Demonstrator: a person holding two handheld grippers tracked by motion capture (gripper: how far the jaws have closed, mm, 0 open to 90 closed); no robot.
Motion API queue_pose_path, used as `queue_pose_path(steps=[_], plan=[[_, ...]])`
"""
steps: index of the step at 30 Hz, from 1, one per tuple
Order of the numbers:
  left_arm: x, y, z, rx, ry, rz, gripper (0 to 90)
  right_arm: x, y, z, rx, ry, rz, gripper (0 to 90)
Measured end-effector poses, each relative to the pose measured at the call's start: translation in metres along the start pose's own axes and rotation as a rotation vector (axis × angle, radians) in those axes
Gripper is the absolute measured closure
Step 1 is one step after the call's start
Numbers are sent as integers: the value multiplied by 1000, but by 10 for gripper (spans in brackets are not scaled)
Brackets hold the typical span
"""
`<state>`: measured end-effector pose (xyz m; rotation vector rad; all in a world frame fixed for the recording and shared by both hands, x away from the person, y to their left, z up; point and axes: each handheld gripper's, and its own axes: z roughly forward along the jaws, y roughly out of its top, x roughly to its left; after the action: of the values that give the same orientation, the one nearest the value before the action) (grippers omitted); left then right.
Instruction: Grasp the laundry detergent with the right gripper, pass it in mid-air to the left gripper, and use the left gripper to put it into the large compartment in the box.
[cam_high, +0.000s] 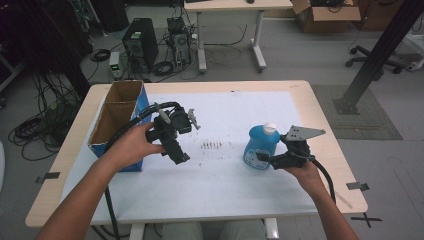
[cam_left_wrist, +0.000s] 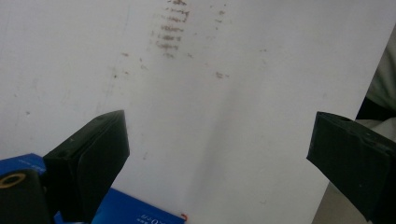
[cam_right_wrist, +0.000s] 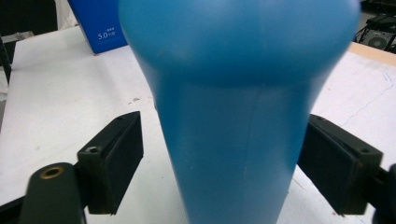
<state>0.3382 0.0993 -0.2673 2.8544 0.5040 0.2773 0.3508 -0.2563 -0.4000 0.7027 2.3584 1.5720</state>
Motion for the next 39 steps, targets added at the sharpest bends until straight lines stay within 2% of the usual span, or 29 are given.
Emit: queue_pose_path(steps=[19,27,39], plan=[[0,-1,0,4,3,0,58,0,0,-1,-12,9,-13,348],[1,-1,0,4,4,-7,59,0,-1,-2,-12,-7,-25,409],[1,2,-2,0,5,-2,59,8,4,-4,-2,-47,-101,448]])
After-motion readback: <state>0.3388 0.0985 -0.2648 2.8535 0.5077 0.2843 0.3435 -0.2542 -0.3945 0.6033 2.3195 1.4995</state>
